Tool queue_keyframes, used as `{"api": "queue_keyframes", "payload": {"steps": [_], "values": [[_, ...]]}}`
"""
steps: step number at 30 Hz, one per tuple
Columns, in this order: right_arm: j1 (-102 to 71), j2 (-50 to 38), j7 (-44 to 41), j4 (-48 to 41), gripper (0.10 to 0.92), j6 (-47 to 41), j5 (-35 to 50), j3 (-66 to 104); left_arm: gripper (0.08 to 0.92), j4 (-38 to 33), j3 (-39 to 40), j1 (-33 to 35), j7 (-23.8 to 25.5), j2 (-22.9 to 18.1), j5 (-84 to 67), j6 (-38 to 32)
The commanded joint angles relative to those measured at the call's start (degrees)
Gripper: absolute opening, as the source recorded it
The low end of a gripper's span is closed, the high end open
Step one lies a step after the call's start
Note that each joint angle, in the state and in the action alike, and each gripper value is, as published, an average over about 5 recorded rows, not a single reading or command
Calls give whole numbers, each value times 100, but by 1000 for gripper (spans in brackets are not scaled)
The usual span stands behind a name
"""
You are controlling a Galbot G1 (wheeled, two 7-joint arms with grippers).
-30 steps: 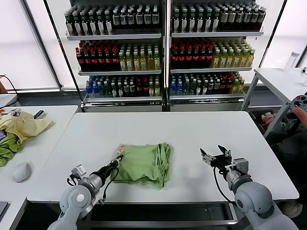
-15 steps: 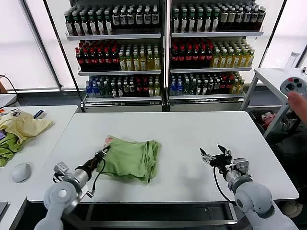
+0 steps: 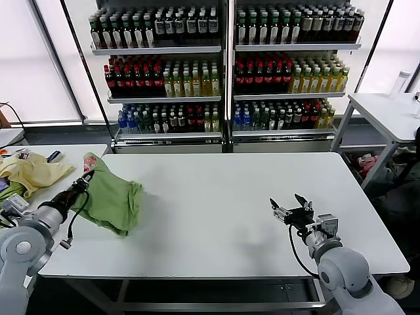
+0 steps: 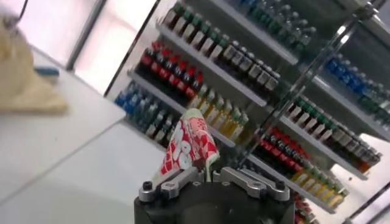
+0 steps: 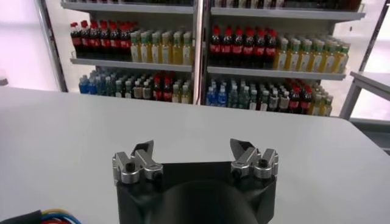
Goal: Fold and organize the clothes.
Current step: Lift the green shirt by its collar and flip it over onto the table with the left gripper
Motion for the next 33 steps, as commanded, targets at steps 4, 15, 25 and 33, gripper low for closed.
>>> {"api": "queue_keyframes", "payload": {"steps": [4,15,25,33], "values": [[-110,175,-17,76,823,42,-229,5,114,-231,3074,-608,34,-1105,3846,-265],[-200,122,-44,95,823,65,-217,295,114,1003,4821,-1674,-249,-2310,4246,-230],[-104,134,-36,55,823,25,-209,298,135,1508,5268,-2001,-50,-2717,4703,-454],[65,256,19,-22,823,47,-215,76,342,575,4970,-1524,69,-2357,4348,-624]]}}
